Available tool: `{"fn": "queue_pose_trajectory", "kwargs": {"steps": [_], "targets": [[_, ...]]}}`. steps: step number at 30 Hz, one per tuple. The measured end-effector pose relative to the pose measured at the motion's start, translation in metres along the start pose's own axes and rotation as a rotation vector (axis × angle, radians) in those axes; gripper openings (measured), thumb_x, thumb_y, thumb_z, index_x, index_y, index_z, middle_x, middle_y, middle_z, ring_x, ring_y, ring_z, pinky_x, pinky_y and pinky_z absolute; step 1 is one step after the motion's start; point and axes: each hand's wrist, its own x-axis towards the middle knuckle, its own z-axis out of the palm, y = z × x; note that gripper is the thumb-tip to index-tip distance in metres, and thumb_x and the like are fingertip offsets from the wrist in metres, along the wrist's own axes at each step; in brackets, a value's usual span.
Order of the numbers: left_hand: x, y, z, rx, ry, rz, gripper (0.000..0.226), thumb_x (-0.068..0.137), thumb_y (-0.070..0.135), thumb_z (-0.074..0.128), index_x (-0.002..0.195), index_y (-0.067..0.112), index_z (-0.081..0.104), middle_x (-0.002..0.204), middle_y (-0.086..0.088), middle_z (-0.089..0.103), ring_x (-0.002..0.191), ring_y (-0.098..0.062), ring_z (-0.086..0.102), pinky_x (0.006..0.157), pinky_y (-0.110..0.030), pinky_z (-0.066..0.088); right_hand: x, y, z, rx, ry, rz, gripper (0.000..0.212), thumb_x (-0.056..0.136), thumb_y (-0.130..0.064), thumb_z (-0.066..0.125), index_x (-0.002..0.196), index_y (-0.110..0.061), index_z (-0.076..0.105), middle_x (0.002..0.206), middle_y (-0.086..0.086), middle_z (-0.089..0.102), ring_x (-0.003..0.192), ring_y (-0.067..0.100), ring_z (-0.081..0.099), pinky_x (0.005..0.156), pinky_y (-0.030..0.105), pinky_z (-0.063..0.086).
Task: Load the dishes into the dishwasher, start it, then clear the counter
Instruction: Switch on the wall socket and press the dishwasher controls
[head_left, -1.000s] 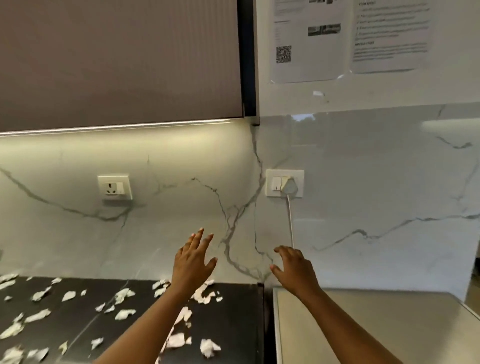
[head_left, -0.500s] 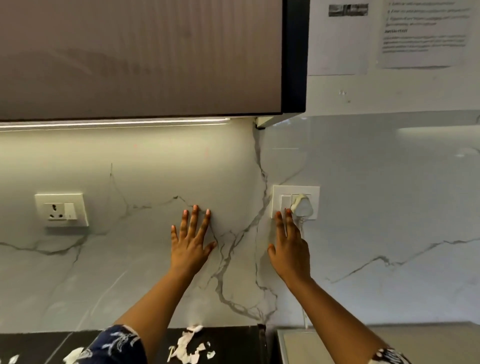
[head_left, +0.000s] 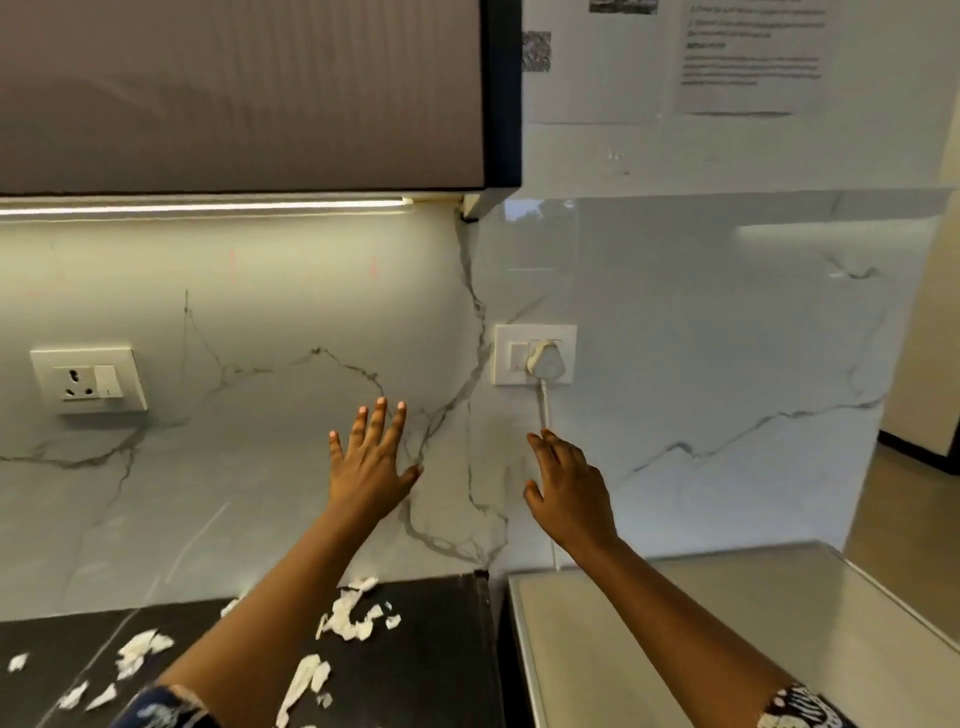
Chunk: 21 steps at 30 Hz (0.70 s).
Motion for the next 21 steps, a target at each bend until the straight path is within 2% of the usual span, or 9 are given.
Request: {"fn": "queue_pose_trajectory", "kwargs": {"steps": [3,6,9,11,13,15,17,19,21], "targets": [[-0.078,0.039,0.017,-0.186,0.045,0.108,0.078,0.092,0.058,0.037,0.149,0.031,-0.008,0.153,0.007,-0.019,0.143,-0.017,-0.017,0.114,-0.048,-0.009,-0.066,0.012,-0.017,-0.003,-0.049,-0.039,0.054,0.083,-0.026,0.065,0.132,-0.013,0.05,0.135,0.009,0.053,0.123,0.025,0.052,0.09,0.038,0.05],[-0.173,0.083,0.043,-0.326,-0.108,0.136,0.077,0.084,0.065,0.034,0.15,0.033,0.008,0.151,0.012,-0.014,0.143,-0.013,-0.013,0.116,-0.047,-0.001,-0.152,0.03,-0.03,-0.008,-0.105,-0.047,0.053,0.073,-0.031,0.071,0.123,-0.016,0.058,0.123,0.005,0.062,0.11,0.022,0.062,0.082,0.035,0.054],[-0.274,0.124,0.061,-0.38,-0.299,0.073,0.086,0.073,0.075,0.023,0.149,0.037,0.012,0.15,0.017,-0.013,0.138,-0.005,-0.017,0.115,-0.038,-0.002,-0.243,0.046,-0.05,-0.01,-0.193,-0.024,0.045,0.069,-0.038,0.064,0.112,-0.023,0.063,0.118,-0.001,0.064,0.102,0.016,0.065,0.075,0.03,0.055],[-0.337,0.149,0.066,-0.355,-0.377,0.043,0.092,0.064,0.078,0.011,0.148,0.04,0.013,0.148,0.02,-0.015,0.138,-0.003,-0.016,0.116,-0.037,0.0,-0.3,0.058,-0.066,0.003,-0.247,0.015,0.042,0.07,-0.039,0.062,0.109,-0.025,0.064,0.119,-0.002,0.064,0.102,0.016,0.065,0.075,0.029,0.054],[-0.395,0.169,0.07,-0.334,-0.409,-0.008,0.093,0.061,0.078,0.004,0.147,0.043,0.014,0.153,0.019,-0.011,0.136,-0.001,-0.016,0.117,-0.04,0.001,-0.35,0.068,-0.085,0.054,-0.344,0.044,0.041,0.078,-0.036,0.061,0.117,-0.024,0.061,0.128,-0.001,0.058,0.114,0.018,0.059,0.085,0.033,0.051],[-0.442,0.187,0.07,-0.35,-0.413,-0.074,0.092,0.062,0.078,0.005,0.146,0.042,0.018,0.157,0.015,-0.003,0.139,-0.002,-0.012,0.117,-0.041,-0.002,-0.392,0.073,-0.1,0.124,-0.419,0.051,0.041,0.083,-0.034,0.06,0.122,-0.023,0.058,0.135,-0.001,0.053,0.123,0.019,0.051,0.093,0.035,0.046],[-0.482,0.202,0.069,-0.323,-0.403,-0.072,0.088,0.068,0.077,0.007,0.146,0.039,0.024,0.158,0.013,0.003,0.145,-0.009,-0.003,0.116,-0.043,-0.004,-0.43,0.073,-0.111,0.137,-0.451,0.019,0.038,0.075,-0.035,0.064,0.111,-0.023,0.064,0.125,0.001,0.061,0.111,0.02,0.061,0.083,0.035,0.052],[-0.515,0.207,0.071,-0.282,-0.386,-0.067,0.088,0.074,0.08,0.006,0.145,0.034,0.032,0.157,0.009,0.01,0.146,-0.016,0.007,0.116,-0.05,0.0,-0.461,0.07,-0.118,0.161,-0.481,0.018,0.036,0.066,-0.034,0.064,0.1,-0.023,0.067,0.115,0.001,0.067,0.1,0.02,0.066,0.073,0.035,0.056],[-0.538,0.204,0.069,-0.225,-0.346,-0.116,0.09,0.077,0.081,0.004,0.144,0.03,0.036,0.157,0.002,0.02,0.146,-0.02,0.012,0.115,-0.053,0.005,-0.484,0.062,-0.124,0.192,-0.508,-0.014,0.033,0.072,-0.031,0.063,0.104,-0.021,0.066,0.122,0.003,0.062,0.109,0.022,0.062,0.084,0.039,0.052]]}}
